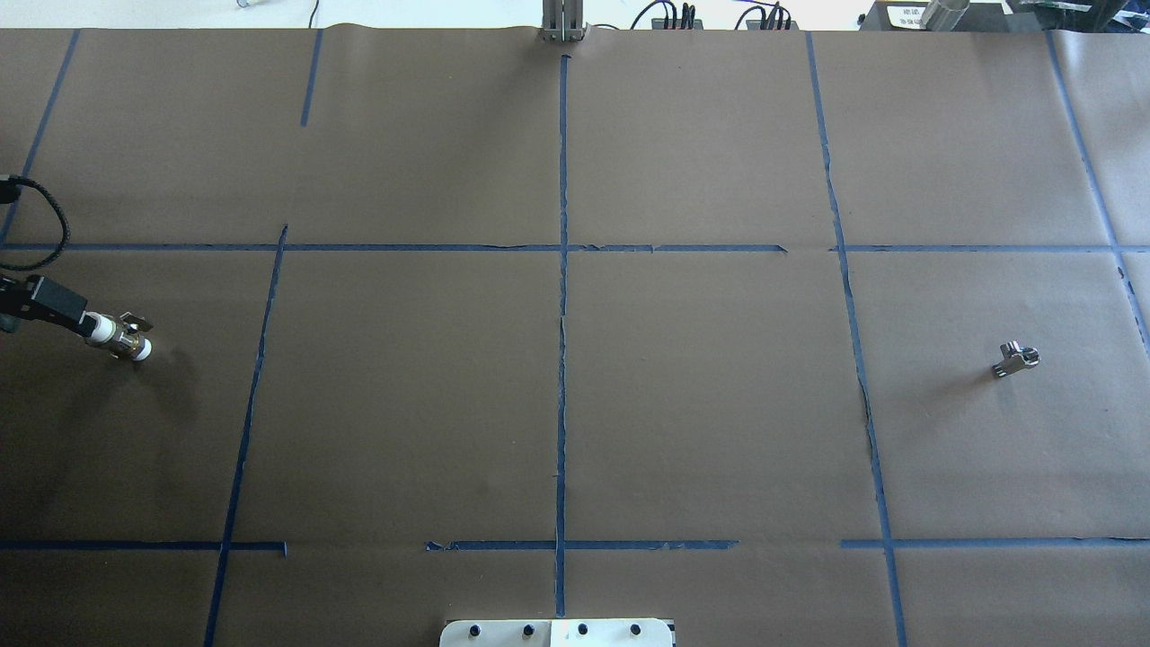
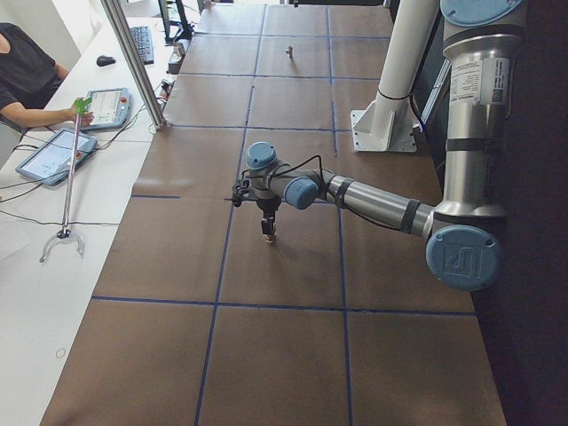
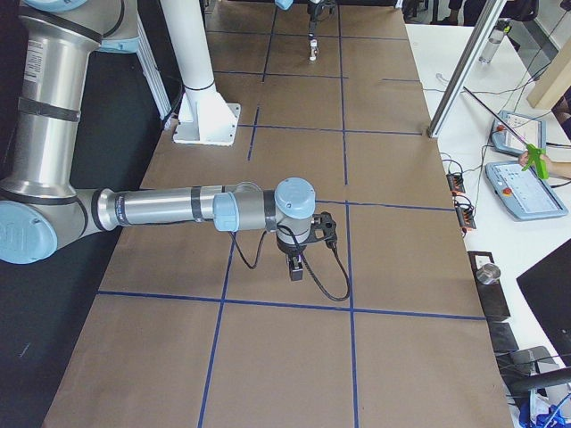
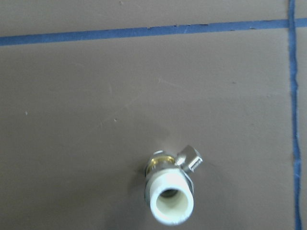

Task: Assemble PPR valve and pipe with both arms
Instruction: 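Grasp the white PPR fitting with chrome valve using the left gripper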

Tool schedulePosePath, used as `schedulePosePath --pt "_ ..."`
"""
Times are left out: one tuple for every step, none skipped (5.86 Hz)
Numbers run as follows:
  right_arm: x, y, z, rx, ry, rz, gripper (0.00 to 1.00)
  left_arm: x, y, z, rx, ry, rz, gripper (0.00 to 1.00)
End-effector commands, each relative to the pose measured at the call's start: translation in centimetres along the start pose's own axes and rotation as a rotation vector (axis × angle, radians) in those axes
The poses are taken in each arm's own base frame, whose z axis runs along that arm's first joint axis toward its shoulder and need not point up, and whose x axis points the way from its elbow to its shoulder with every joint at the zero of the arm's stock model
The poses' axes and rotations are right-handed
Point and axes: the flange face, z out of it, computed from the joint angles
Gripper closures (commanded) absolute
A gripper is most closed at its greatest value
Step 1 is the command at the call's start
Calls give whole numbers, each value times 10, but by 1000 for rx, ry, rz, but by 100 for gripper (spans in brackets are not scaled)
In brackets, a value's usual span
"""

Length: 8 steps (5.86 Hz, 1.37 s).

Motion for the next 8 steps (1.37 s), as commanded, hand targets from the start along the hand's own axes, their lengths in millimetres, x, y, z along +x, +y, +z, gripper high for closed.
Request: schedulePosePath --pt "-3 -3 2 -3 -1 -10 0 1 -8 15 -12 -19 -1 0" --pt "-2 -3 2 -4 -2 -6 0 6 -16 19 -12 -18 5 3" --pt "-2 -3 2 -4 -4 -6 0 7 -17 20 -13 -18 6 10" --pt "-3 -3 2 -3 -10 -6 0 8 -17 19 -13 -18 3 43" --pt "-3 -3 2 -3 -11 -6 0 9 -17 18 -11 -16 3 76" --pt "-3 -3 2 -3 -11 -6 0 11 -17 16 -7 -15 5 97" --pt "-4 -3 2 -2 -20 -6 0 15 -16 10 2 -9 -5 100" --pt "-4 -3 2 -2 -22 -6 0 19 -16 5 11 -5 -28 100"
